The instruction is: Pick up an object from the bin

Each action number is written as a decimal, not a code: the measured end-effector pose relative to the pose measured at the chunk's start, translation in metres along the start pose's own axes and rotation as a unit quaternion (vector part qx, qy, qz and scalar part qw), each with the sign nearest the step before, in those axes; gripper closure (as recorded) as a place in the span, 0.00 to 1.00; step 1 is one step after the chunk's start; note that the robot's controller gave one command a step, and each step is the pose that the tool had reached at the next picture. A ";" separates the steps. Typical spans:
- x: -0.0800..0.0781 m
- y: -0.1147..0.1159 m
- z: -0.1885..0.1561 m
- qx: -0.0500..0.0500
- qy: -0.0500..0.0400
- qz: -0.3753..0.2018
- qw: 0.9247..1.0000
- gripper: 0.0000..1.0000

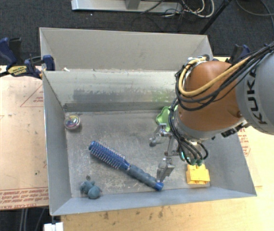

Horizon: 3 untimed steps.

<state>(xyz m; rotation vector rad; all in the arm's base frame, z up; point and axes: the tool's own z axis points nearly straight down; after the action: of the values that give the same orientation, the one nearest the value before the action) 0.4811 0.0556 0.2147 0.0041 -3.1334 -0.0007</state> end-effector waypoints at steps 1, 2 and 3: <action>-0.010 0.010 0.131 0.000 -0.009 -0.066 0.998 0.00; -0.038 -0.025 0.140 -0.002 -0.006 -0.156 0.988 0.00; -0.040 -0.027 0.138 0.000 -0.008 -0.155 0.988 1.00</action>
Offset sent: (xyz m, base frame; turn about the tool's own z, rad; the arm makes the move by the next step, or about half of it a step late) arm 0.0061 0.0100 -0.1447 -0.1353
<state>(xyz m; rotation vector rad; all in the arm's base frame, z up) 0.5198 0.0292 0.0761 0.4934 -3.1111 -0.0024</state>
